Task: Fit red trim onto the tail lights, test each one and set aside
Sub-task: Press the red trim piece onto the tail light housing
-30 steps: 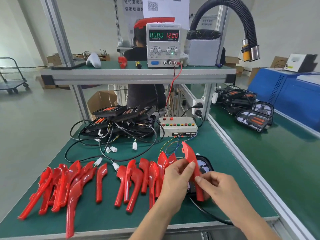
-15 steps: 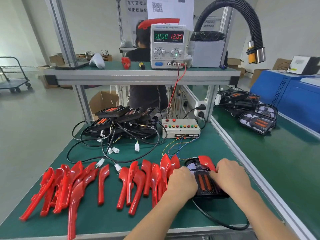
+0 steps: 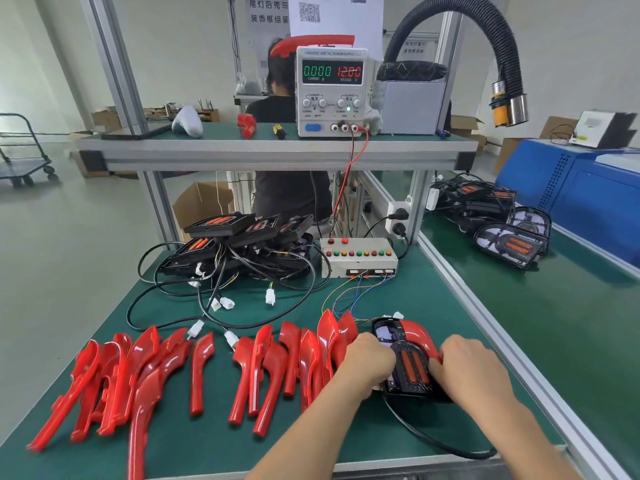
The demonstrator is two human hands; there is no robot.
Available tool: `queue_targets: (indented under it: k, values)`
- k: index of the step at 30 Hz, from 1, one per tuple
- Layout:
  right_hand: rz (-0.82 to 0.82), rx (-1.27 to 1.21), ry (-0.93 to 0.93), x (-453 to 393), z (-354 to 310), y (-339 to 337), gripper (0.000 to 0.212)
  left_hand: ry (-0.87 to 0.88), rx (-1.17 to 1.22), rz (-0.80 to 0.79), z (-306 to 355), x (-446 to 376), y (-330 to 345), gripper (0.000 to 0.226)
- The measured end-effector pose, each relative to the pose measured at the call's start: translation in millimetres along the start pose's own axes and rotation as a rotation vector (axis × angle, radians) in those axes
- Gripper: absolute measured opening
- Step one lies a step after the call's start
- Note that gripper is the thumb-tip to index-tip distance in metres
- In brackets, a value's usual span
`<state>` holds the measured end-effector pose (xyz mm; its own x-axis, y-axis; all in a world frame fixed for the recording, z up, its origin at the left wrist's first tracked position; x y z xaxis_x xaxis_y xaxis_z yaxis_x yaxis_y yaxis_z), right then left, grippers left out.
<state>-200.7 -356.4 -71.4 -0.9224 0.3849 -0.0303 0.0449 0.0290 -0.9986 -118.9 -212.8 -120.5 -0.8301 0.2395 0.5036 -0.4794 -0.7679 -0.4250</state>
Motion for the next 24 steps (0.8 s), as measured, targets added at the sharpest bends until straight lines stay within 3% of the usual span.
queue_targets:
  k: [7,12,16,21,24]
  values:
    - [0.003,0.010,-0.041,5,6,3,0.040,0.026,0.090,0.042,-6,-4,7,0.013]
    - [0.104,0.042,-0.124,21,5,-4,0.031,0.178,0.264,0.070,-17,17,6,0.017]
    - [0.274,-0.226,-0.079,39,15,-5,0.048,0.247,0.352,0.066,-31,29,2,0.014]
    - [0.243,-0.673,-0.052,49,17,8,0.060,0.247,0.436,0.051,-46,32,3,0.013]
    - [0.280,-0.718,-0.113,53,8,13,0.063,0.242,0.485,-0.001,-50,34,7,0.014]
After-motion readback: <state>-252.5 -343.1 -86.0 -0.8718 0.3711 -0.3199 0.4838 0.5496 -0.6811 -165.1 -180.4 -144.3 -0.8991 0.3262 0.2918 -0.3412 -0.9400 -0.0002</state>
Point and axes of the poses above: each hand's wrist, its own x-axis away from the middle knuckle, its own y-axis out of the palm, z = x × y, the point moved 7 cm from there along -x, towards the middle knuckle, and after that the axes turned 8 degrees about -y, right-handed, at the moved point
